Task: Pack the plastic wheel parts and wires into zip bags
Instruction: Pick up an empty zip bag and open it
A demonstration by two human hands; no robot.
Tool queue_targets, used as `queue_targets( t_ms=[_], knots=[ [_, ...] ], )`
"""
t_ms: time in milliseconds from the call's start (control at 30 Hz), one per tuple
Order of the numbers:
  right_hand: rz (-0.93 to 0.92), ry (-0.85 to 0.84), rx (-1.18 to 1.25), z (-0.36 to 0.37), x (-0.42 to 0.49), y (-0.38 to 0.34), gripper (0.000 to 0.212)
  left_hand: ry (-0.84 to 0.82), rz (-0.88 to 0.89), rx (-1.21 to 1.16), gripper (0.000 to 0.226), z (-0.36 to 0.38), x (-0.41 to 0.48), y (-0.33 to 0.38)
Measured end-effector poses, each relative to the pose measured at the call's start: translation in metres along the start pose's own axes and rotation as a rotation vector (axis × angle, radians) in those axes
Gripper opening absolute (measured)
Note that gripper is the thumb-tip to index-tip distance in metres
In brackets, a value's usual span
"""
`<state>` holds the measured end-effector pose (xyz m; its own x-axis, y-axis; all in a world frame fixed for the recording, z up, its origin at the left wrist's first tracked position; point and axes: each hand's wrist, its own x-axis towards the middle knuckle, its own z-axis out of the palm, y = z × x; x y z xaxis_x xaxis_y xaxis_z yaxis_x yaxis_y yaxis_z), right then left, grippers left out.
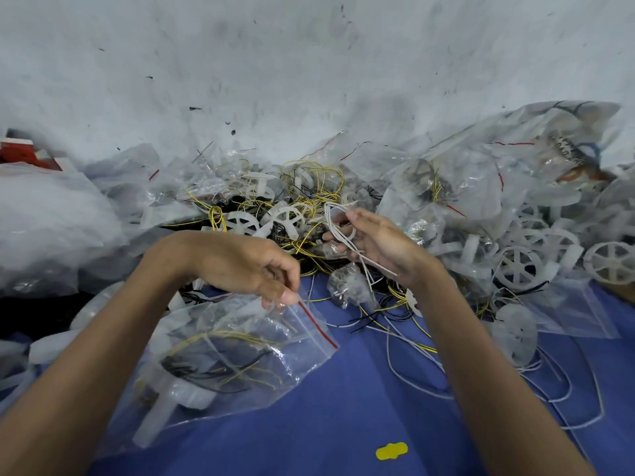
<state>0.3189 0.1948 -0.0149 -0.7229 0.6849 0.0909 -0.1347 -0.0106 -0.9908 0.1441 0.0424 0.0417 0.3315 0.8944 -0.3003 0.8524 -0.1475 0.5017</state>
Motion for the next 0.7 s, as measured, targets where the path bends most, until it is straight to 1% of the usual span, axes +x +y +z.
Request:
queue_targets(
  t_ms=[100,300,400,467,567,633,700],
  knots=[
    [-0.014,-0.088,0.033,0.004,-0.002,-0.003,0.026,0.000,0.002,-0.021,0.018,0.002,-0.001,0.001],
    [-0.088,-0.172,-0.041,0.010,-0.004,-0.004,0.019,0.001,0.010,-0.019,0.012,0.002,0.000,-0.003],
    [-0.087,-0.179,-0.062,0.007,-0.005,-0.003,0.025,0.027,0.058,-0.085,0.008,-0.003,-0.005,-0.010],
    [-0.103,-0.168,-0.132,0.006,-0.006,-0.005,0.031,0.051,0.118,-0.103,0.008,-0.008,-0.009,-0.015],
    [-0.139,-0.114,-0.358,0.003,-0.010,-0.011,0.037,0.041,0.177,-0.109,0.012,-0.015,-0.016,-0.024],
    [-0.156,-0.056,-0.449,0.001,-0.010,-0.013,0.032,0.044,0.176,-0.099,0.019,-0.019,-0.023,-0.034],
    [-0.139,0.021,-0.485,0.000,-0.008,-0.010,0.024,0.119,0.127,-0.078,0.037,-0.020,-0.031,-0.048]
  ],
)
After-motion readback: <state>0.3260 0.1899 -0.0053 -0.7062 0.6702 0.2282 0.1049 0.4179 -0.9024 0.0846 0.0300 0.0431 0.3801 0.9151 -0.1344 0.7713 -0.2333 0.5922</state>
